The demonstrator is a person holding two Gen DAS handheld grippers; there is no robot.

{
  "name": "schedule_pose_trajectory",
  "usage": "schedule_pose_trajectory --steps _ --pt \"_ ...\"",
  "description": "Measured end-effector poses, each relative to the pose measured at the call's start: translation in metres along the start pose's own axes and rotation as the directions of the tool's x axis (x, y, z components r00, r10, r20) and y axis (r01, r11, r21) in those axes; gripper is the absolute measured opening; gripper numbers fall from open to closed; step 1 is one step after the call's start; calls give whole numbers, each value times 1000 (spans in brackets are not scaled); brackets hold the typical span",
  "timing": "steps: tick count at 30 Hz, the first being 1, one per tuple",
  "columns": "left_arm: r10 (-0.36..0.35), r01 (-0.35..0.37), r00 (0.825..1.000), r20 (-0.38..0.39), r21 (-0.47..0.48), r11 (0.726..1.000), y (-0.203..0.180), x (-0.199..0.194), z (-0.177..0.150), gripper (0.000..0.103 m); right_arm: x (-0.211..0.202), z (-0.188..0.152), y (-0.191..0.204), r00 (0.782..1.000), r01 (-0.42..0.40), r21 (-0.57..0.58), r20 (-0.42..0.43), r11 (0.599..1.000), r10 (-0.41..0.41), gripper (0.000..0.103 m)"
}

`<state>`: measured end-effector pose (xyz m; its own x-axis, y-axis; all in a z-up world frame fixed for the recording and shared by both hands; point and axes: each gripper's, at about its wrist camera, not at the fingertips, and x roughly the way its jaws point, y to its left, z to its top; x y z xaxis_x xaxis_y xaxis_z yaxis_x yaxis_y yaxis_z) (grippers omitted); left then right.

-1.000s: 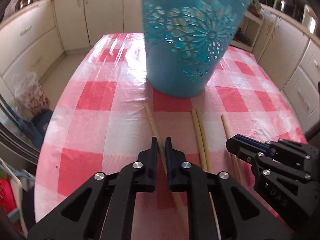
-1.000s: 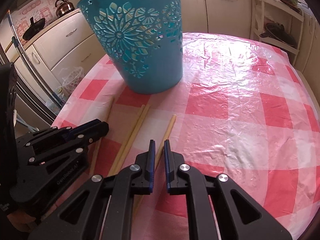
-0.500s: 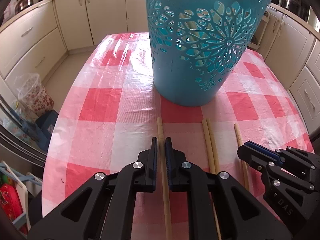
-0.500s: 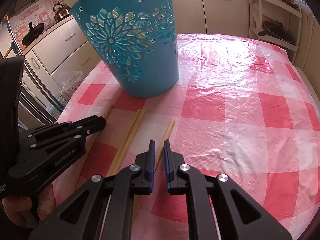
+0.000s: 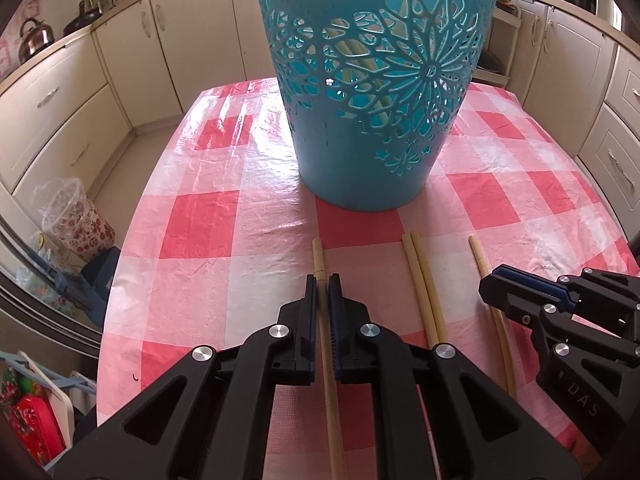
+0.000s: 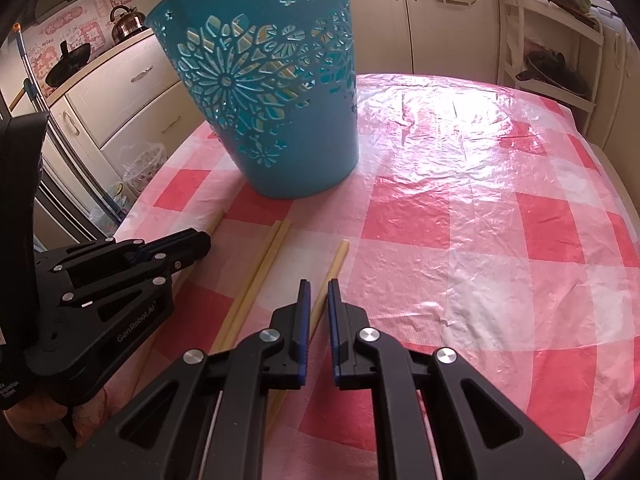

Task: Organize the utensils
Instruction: 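Lift the stick with the left gripper and drop it into the basket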

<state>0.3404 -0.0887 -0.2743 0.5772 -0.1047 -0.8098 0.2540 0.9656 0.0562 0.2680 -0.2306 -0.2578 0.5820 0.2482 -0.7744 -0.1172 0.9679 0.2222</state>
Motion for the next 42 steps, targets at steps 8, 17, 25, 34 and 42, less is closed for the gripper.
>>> schedule_pose_trajectory --steps 8,17,25,34,42 --pt "-17 17 1000 26 -23 1000 8 -11 -7 5 0 0 -2 1000 -6 7 3 1000 6 8" --pt "-46 50 995 91 -41 998 17 -44 -3 5 0 0 -5 1000 -21 16 2 1000 21 8" --pt "-97 108 986 138 -75 991 28 -71 1 5 0 -1 -6 1000 -22 17 2 1000 22 8" --pt "-252 287 944 213 -153 946 50 -100 8 5 1 0 -6 1000 -25 20 2 999 25 8" --pt "-289 344 915 282 -173 923 61 -127 24 5 0 0 -6 1000 -27 21 3 999 27 8"
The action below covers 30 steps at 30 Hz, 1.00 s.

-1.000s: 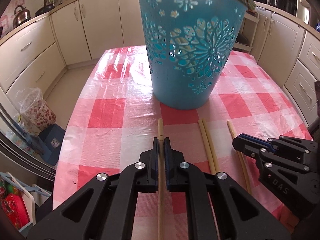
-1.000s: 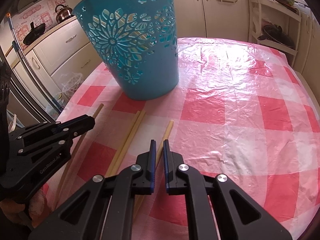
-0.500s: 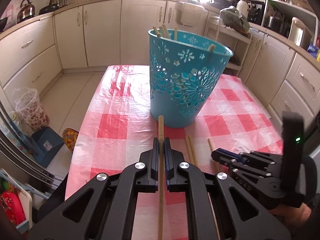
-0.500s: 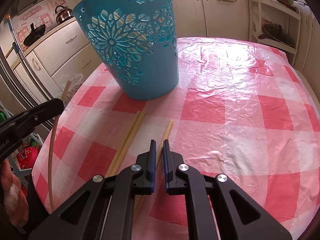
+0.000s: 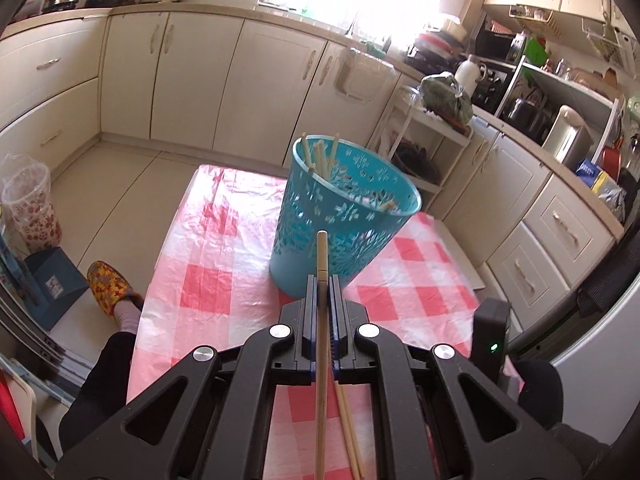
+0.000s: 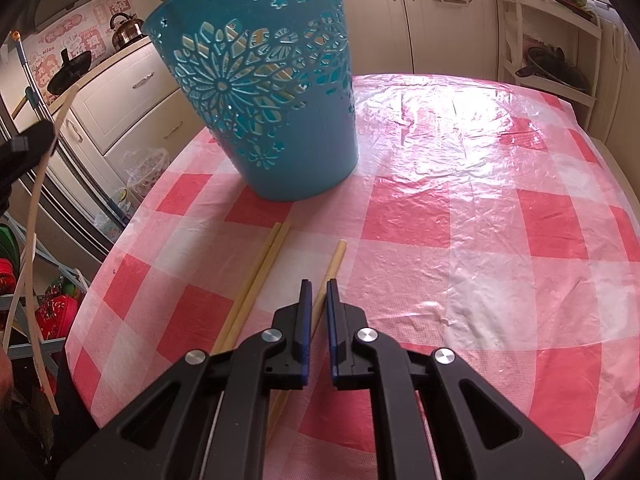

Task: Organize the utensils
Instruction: 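Lift the stick with the left gripper and drop it into the basket, then bring the open left gripper back down beside the remaining sticks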

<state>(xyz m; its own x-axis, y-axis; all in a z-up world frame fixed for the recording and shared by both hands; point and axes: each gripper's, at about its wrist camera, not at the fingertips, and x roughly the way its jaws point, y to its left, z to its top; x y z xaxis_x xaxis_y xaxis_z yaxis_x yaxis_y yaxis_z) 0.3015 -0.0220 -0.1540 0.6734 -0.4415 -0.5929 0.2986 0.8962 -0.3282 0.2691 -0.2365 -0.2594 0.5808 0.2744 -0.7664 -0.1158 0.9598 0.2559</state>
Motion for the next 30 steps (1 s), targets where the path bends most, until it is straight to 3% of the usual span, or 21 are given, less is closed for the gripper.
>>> schedule_pose_trajectory --steps 7,12,20,26,30 --pt "-44 42 994 104 15 999 -18 -16 43 5 0 -1 0 1000 0 0 1 1000 0 8" --pt "-37 30 980 197 35 999 -38 -13 86 5 0 -1 0 1000 0 0 1 1000 0 8" --pt "12 -21 928 371 20 1000 -57 5 158 5 1 0 0 1000 -8 0 -1 1000 8 8" --pt "76 -76 915 396 -17 997 -54 51 183 5 1 0 -2 1000 -19 1 -3 1000 19 8" --pt "115 -114 921 373 -24 993 -53 81 181 5 1 0 -3 1000 -23 2 -4 1000 23 8"
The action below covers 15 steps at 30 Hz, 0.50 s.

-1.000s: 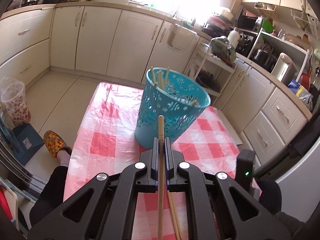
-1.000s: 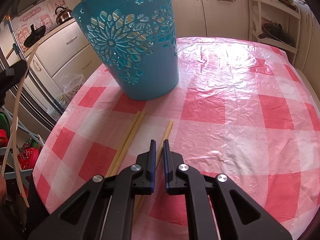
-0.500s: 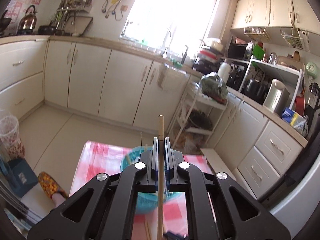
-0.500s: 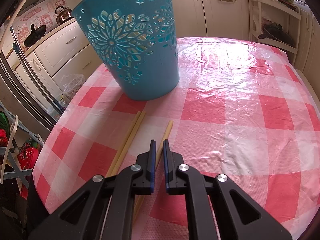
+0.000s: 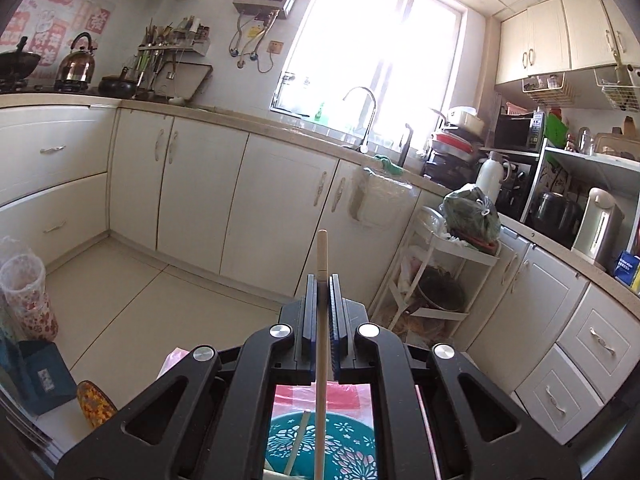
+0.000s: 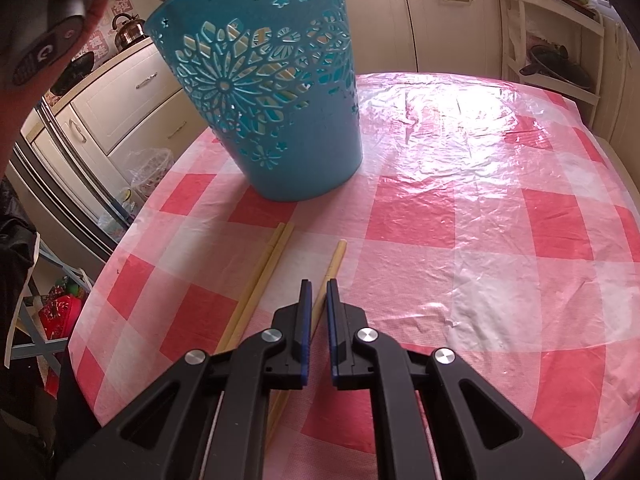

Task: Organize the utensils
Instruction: 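Bring the open left gripper back down beside the remaining sticks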

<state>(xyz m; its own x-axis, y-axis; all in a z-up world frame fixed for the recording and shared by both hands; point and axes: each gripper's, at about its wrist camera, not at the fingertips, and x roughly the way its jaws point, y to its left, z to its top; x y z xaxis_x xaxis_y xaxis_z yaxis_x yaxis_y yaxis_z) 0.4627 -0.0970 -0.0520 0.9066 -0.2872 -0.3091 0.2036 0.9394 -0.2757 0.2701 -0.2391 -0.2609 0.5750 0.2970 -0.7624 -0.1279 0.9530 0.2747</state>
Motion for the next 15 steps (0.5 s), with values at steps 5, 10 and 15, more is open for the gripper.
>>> schedule_pose_trajectory --steps 5,10,15 --pt "18 -17 1000 -19 37 999 -5 6 -20 5 0 0 1 1000 -1 1 0 1000 1 8" --pt "23 -14 996 -81 107 994 -11 6 -43 5 0 0 1 1000 -1 1 0 1000 1 8" --pt "43 -19 985 -170 142 990 -4 3 -62 6 0 0 1 1000 -1 1 0 1000 1 8"
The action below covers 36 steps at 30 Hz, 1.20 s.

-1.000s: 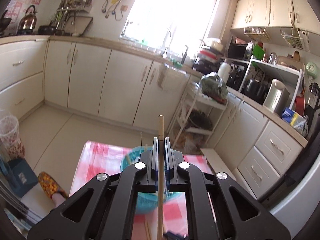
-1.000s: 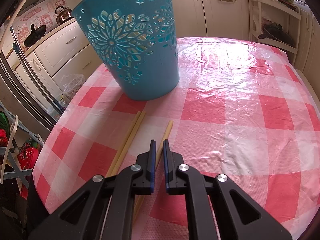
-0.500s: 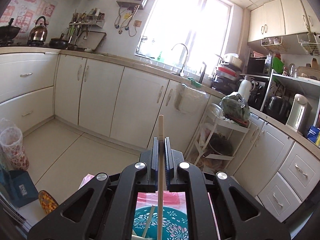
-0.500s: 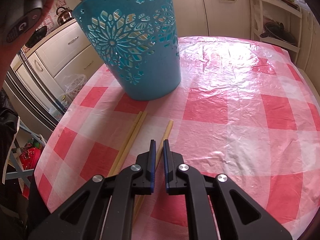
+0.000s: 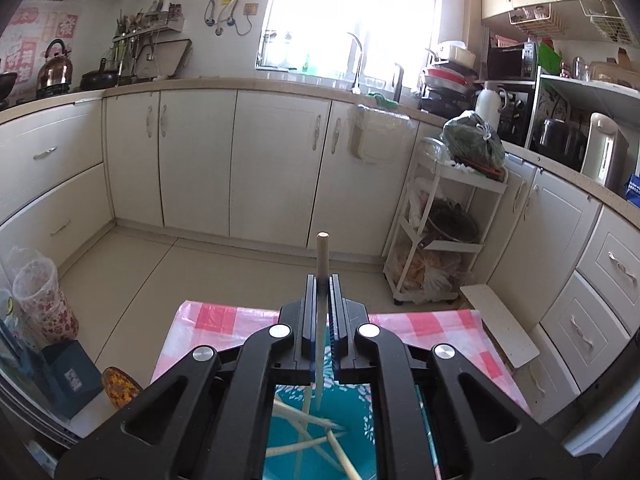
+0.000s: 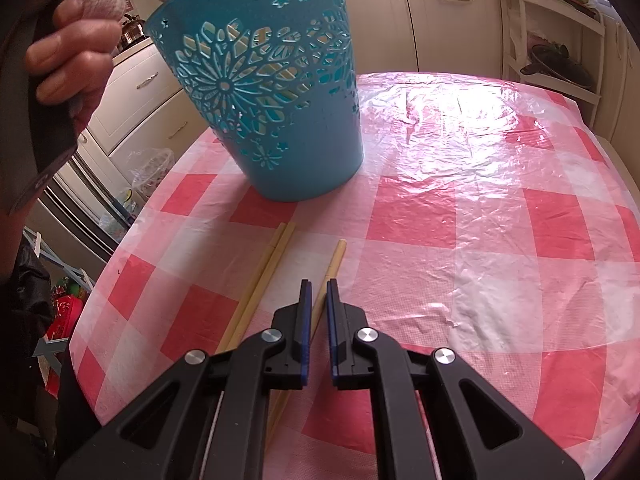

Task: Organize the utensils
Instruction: 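Bring the open left gripper back down beside the remaining sticks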

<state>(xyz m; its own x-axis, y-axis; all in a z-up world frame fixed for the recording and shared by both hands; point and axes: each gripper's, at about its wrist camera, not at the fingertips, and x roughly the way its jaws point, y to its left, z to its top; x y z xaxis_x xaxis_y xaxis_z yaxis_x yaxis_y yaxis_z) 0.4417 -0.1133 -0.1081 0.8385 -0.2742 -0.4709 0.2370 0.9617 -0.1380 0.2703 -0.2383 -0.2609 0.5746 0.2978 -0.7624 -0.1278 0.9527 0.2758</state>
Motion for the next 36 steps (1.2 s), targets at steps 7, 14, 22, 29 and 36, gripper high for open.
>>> schedule_pose_trajectory --steps 7,14,22,29,36 --pt "95 -94 995 26 -32 995 35 -44 -22 53 0 0 0 1000 -4 0 0 1000 4 9" --pt "245 -245 969 -13 -127 961 92 -86 -82 85 0 0 3 1000 -4 -7 -1 1000 4 11" --pt "241 -264 925 -295 -40 964 104 -35 -162 85 2 -1 12 999 46 -36 2 998 -46 9" --pt "232 -236 921 -312 26 971 90 -26 -172 89 0 0 11 994 107 -25 10 994 -107 7" --pt "238 -244 914 -328 25 969 89 -23 -172 90 2 -2 28 983 181 -106 -4 978 -182 14"
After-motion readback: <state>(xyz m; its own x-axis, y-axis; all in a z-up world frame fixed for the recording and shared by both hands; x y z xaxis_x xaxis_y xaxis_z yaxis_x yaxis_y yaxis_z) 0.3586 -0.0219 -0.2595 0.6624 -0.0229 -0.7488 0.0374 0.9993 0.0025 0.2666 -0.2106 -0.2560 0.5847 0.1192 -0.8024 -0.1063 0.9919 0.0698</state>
